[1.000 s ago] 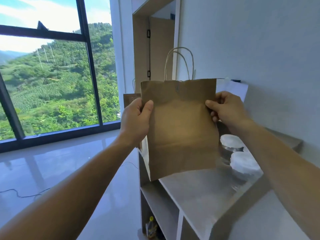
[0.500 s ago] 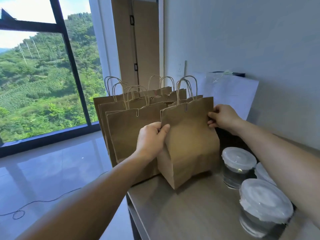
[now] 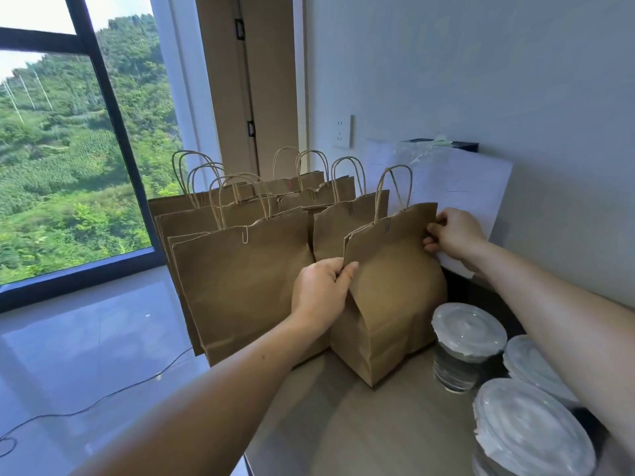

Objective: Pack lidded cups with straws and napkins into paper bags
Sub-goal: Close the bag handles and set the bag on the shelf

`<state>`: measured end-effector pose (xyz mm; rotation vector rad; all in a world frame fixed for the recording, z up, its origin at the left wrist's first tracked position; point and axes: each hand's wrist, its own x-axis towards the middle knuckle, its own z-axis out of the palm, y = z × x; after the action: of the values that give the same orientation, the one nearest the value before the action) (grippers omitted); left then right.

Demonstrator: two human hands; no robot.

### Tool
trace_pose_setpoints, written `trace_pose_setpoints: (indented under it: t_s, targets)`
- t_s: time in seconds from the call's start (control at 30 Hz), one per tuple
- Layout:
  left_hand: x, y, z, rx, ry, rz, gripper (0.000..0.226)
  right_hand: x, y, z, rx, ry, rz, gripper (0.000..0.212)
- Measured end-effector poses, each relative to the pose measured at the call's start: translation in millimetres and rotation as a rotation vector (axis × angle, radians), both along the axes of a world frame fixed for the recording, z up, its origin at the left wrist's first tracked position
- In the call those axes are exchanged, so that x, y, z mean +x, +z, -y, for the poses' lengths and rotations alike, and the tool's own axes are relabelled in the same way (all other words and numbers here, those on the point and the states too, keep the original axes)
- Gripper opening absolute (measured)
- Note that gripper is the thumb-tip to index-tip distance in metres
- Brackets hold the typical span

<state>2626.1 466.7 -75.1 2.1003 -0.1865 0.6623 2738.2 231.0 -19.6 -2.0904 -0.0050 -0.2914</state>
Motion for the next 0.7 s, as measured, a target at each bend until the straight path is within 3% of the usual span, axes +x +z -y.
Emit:
trace_pose_setpoints:
  t_s: [0.17,0.37,0.53,0.7]
  targets:
    - [6.0,-5.2,0.3,-0.031,0.009,-0.038,0.05,-2.6,-5.5,-0.5,0.024,-0.02,-0.001,0.01]
    - [8.6,-5.0,-0.5,-0.023,0.031,-0.143,0.051,-22.1,-3.5,-4.1,0.044,-0.032,0.021,0.043]
    - [-3.7,4.7,-1.2,0.045,-0.011,-0.223,0.016,-64.8,3.9,-10.1,-0.079,0.006,-0.003,0.06]
    - [-33.5,11.8,-2.3,0.197,0.019,-0.387,0.065,-130.8,7.6,-17.6,-0.281,0.039,-0.061,0.063]
